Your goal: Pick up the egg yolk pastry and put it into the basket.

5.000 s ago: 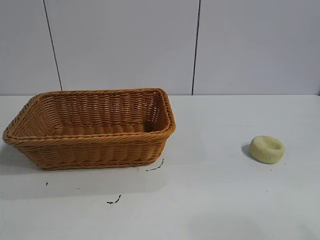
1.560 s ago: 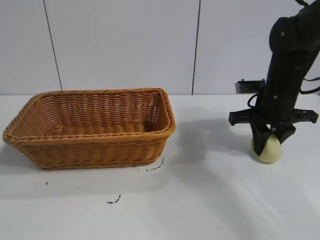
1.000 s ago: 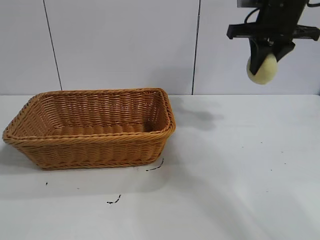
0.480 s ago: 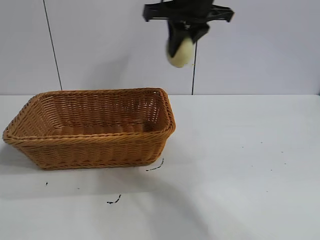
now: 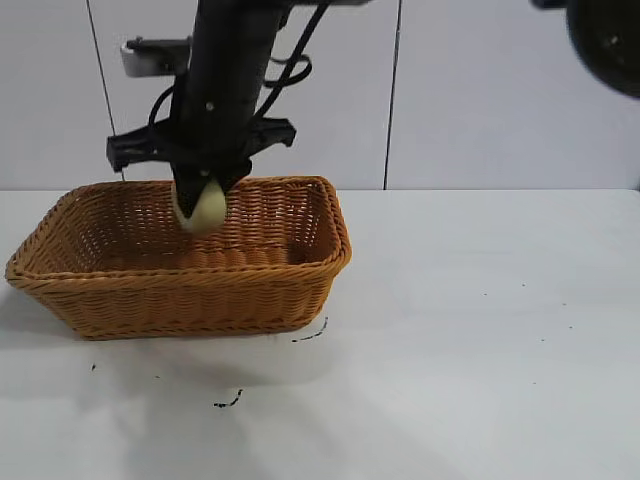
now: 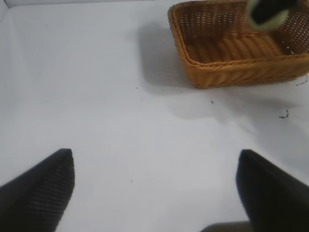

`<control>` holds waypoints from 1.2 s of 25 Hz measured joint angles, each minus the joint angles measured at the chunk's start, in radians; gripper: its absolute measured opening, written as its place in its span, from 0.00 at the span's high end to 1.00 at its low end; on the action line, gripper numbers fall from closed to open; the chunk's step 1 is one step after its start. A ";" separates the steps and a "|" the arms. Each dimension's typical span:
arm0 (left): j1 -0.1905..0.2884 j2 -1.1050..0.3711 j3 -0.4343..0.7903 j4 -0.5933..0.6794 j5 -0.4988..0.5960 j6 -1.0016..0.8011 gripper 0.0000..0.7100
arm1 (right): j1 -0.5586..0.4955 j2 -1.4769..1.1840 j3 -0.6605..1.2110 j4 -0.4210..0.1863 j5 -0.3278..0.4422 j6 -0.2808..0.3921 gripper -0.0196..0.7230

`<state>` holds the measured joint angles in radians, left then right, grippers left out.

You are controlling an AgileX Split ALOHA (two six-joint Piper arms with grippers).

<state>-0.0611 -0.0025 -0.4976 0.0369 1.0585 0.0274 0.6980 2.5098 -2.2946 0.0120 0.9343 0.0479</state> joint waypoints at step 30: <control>0.000 0.000 0.000 0.000 0.000 0.000 0.02 | -0.387 -0.073 -0.105 -0.027 0.220 -0.008 0.04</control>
<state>-0.0611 -0.0025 -0.4976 0.0369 1.0585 0.0274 0.3114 2.4364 -2.3992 -0.0154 1.1539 0.0403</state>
